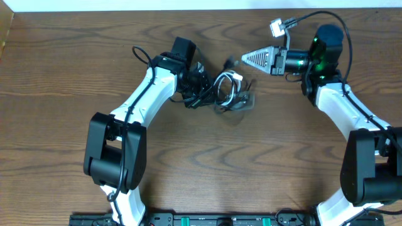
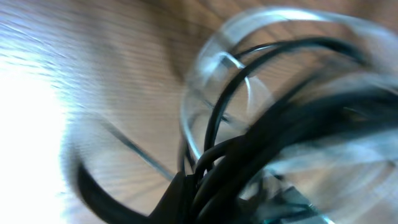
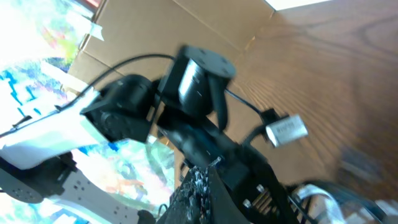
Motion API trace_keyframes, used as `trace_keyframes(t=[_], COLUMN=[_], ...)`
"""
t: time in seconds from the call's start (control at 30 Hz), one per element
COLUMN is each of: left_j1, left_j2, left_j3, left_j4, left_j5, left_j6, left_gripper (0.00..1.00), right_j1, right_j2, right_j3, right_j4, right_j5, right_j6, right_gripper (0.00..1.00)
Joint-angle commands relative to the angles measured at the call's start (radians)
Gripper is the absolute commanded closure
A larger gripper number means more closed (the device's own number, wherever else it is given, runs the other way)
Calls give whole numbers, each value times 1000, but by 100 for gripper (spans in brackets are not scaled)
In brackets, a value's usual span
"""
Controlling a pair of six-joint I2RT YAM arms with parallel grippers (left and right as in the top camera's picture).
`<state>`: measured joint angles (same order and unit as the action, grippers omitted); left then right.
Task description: Untangle cables
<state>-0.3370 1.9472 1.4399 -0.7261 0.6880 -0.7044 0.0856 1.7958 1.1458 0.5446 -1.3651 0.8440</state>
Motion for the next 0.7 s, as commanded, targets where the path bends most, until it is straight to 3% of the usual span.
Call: trace_keyframes(t=[0.0,0.1,0.2,0.27,0.43,0.57,0.67], left_j1=[-5,-10,-10,-10,-10,-10,-10], left_j2=[18,18,18,18,18,18,18], left_j3=[-10,-10,-10,-10,-10,-10,-10], left_j4=[-4,-10,-6,-6,-6,-6,-7], left_j5=[-98,-106,-106,-106,-105,-97,-94], left_j6=[136,173,159,131,-3,-159,-298], left_gripper=[92,93,92,92,92,92,92], right_j1=[-6,-6,-6,-5,10,29,42], right_j2=[-40,-40,-40,-40,-40,-40,-40], right_j3=[29,29,29,29,29,29,29], right_j4=[6,5,5,-3,-82,-251,-462], right_j5=[23,91,121,91,-49,-83,-19], right_j6=[67,168,176,127,-34,-149,-312], right_gripper=[99,99,99,96,67,60,59])
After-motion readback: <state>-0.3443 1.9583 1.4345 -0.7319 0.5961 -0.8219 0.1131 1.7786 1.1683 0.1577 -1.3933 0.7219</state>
